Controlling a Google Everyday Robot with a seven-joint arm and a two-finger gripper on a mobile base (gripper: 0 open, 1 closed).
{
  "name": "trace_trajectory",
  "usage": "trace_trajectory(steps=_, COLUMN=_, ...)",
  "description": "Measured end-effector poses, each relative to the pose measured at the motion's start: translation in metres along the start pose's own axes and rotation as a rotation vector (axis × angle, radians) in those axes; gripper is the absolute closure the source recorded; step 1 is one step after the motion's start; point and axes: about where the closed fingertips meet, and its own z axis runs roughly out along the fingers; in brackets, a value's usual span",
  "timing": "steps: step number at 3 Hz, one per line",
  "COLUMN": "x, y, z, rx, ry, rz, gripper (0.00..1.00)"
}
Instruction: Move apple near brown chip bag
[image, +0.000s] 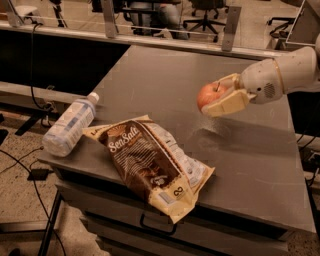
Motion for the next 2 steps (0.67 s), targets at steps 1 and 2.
trace_trajectory(steps=1, x=0.007, y=0.049, z=0.010, rx=-0.082, ry=0.040, rz=-0.048, gripper=1.00)
trace_trajectory(steps=2, x=0.023, y=0.080, z=0.021, rx=-0.118, ry=0.086, rz=-0.065, gripper=0.84)
